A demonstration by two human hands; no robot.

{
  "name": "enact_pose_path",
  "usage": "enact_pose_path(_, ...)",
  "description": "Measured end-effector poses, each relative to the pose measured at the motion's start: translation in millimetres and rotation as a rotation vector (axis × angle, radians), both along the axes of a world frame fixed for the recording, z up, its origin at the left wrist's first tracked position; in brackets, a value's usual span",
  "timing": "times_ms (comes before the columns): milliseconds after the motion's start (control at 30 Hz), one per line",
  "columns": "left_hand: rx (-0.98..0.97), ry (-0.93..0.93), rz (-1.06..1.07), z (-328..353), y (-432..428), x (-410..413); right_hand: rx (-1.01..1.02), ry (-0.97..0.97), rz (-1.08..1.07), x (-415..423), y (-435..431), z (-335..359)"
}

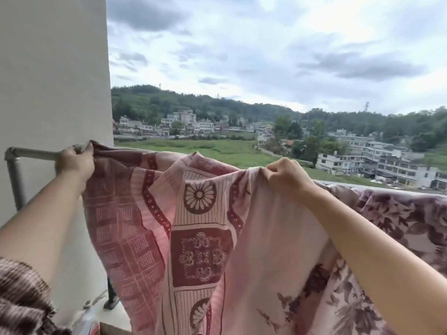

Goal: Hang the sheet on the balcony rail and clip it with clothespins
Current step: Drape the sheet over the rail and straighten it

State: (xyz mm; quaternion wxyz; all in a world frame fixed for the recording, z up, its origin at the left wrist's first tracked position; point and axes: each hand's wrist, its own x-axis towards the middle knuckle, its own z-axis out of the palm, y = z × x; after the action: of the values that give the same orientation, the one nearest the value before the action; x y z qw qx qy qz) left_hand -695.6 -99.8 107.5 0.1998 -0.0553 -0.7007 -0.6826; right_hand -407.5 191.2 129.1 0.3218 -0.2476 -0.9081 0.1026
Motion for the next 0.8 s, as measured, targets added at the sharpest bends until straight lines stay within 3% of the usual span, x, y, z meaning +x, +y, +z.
enact_pose_path(100,0.010,-0.169,-0.202,-61.0,-10.1,-2.1,-0.062,0.067,0.155,-26.4,-33.9,6.1)
enact_pose_path(333,0.182,-0.070,-0.891,-74.5,-31.5,-10.2,-0.019,0.025,0.412,-152.3,-137.9,28.2)
enact_pose_path(400,0.086,0.051,-0.912,-67.2,-38.7,-14.3,0.019,-0.070,0.380,-197.2,-157.1,32.4)
enact_pose_path(467,-0.127,0.229,-0.916,-67.9,-41.3,-16.7,0.041,-0.205,0.269,-233.6,-171.3,35.8)
enact_pose_path(600,-0.405,0.490,-1.126,-87.6,-37.8,-31.2,-0.003,-0.585,0.053,-268.7,-182.8,46.0)
enact_pose_path(667,-0.570,0.691,-1.048,-95.2,-35.3,-46.6,-0.089,-0.711,0.005,-266.2,-183.2,53.9)
enact_pose_path(800,-0.691,1.006,-0.944,-90.6,-33.2,-52.6,-0.116,-0.880,-0.120,-253.9,-184.0,58.2)
